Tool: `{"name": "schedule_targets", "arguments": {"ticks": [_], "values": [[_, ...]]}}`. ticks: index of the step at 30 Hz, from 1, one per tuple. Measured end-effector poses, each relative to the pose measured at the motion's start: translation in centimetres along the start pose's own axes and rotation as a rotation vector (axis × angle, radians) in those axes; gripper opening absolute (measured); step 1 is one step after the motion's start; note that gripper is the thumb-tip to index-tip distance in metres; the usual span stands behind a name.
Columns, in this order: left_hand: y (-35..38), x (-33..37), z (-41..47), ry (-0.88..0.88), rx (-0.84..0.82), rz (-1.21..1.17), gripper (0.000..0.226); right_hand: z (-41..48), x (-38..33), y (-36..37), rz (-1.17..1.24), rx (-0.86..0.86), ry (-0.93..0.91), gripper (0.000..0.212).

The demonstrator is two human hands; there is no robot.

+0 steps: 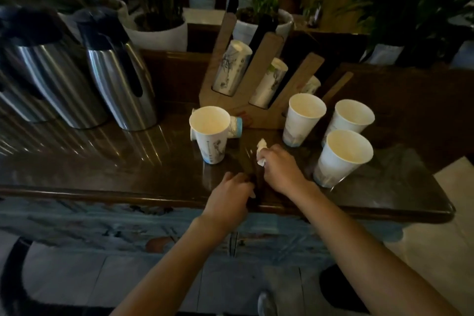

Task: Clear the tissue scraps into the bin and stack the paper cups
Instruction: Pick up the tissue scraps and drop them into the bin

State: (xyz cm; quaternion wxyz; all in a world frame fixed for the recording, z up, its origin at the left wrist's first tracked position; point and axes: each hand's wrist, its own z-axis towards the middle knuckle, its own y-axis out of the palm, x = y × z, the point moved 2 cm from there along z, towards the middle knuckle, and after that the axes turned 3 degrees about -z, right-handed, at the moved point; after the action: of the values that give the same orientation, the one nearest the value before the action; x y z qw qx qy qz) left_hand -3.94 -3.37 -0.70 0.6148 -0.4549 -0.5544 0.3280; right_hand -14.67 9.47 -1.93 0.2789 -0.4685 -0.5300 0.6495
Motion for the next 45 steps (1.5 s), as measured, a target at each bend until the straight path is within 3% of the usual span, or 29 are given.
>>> {"name": "schedule_targets", "arguments": {"ticks": [3, 7, 13, 17, 21, 23, 26, 30, 33, 37, 43, 45], "values": [[-0.4, -0.1, -0.6, 0.005, 0.007, -0.051, 0.03, -4.4, 0.7, -0.7, 0.117, -0.021, -0.033, 0.027], [0.3, 0.9, -1.4, 0.017, -0.027, -0.088, 0.033, -10.6, 2.7, -0.8, 0.216, -0.09, 0.018, 0.049], [5.3, 6.0, -1.3, 0.132, -0.16, -0.152, 0.028, -18.4, 8.9, 1.3, 0.31, -0.125, 0.147, 0.018], [10.3, 11.6, 0.9, 0.164, -0.29, -0.192, 0.031, -22.7, 14.6, 2.5, 0.363, -0.128, 0.182, 0.012], [16.2, 18.3, 4.3, 0.184, -0.415, -0.223, 0.02, -26.4, 21.5, 2.6, 0.469, -0.148, 0.382, 0.015], [19.8, 21.9, 6.3, 0.157, -0.498, -0.238, 0.025, -28.4, 25.8, 3.1, 0.558, -0.125, 0.46, 0.019], [26.0, 26.6, 9.6, 0.124, -0.679, -0.281, 0.055, -30.5, 32.4, 5.0, 0.596, -0.077, 0.581, 0.021], [37.3, 30.4, 14.2, 0.144, -0.748, -0.22, 0.018, -32.4, 41.9, 11.6, 0.639, -0.224, 0.701, 0.02], [47.3, 31.4, 17.3, 0.093, -0.817, -0.168, 0.021, -33.3, 48.8, 18.3, 0.645, -0.319, 0.789, 0.017], [59.7, 30.3, 20.1, 0.077, -0.899, -0.019, 0.023, -34.1, 56.1, 27.8, 0.685, -0.304, 0.935, 0.013], [76.4, 26.7, 22.1, 0.074, -1.01, 0.129, 0.015, -33.3, 63.4, 43.7, 0.687, -0.383, 1.009, 0.031], [80.4, 25.7, 22.2, 0.103, -1.045, 0.165, 0.021, -32.7, 64.7, 47.7, 0.674, -0.438, 1.027, 0.035]]}}
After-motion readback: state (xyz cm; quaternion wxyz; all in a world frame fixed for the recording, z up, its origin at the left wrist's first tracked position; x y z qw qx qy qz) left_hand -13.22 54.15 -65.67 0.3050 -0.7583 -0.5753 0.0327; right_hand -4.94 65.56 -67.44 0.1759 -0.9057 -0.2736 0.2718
